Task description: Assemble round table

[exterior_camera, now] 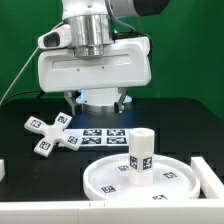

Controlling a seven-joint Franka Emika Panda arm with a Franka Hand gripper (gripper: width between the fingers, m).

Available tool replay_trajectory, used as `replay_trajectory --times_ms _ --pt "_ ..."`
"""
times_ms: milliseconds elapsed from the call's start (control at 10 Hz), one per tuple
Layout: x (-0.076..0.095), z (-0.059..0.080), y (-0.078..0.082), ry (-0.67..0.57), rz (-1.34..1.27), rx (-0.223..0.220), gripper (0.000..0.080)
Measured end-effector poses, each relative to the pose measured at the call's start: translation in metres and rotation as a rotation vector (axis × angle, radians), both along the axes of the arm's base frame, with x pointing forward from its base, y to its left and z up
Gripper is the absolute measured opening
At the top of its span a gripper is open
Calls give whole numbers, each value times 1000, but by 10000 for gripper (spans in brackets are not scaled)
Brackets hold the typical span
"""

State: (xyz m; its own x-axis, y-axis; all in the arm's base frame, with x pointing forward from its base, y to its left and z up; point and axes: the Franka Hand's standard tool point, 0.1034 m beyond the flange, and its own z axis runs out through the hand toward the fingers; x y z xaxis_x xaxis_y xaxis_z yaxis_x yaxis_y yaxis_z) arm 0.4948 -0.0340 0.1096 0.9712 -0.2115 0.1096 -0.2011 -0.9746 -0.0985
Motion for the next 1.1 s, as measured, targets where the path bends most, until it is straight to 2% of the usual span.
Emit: replay_trajectory --times_ms 200,400,500,600,800,1000,1100 --pt "-1 0 -2 -8 145 -21 649" --pt "-19 -7 -33 73 305 -54 649" --pt "-22 -7 -48 69 415 -106 649" --pt "-34 -13 -63 48 521 -143 649" --pt "-32 -12 -58 55 542 -135 649" --pt "-33 -13 -59 58 540 -134 649" --pt "-36 -14 -65 59 539 -141 649"
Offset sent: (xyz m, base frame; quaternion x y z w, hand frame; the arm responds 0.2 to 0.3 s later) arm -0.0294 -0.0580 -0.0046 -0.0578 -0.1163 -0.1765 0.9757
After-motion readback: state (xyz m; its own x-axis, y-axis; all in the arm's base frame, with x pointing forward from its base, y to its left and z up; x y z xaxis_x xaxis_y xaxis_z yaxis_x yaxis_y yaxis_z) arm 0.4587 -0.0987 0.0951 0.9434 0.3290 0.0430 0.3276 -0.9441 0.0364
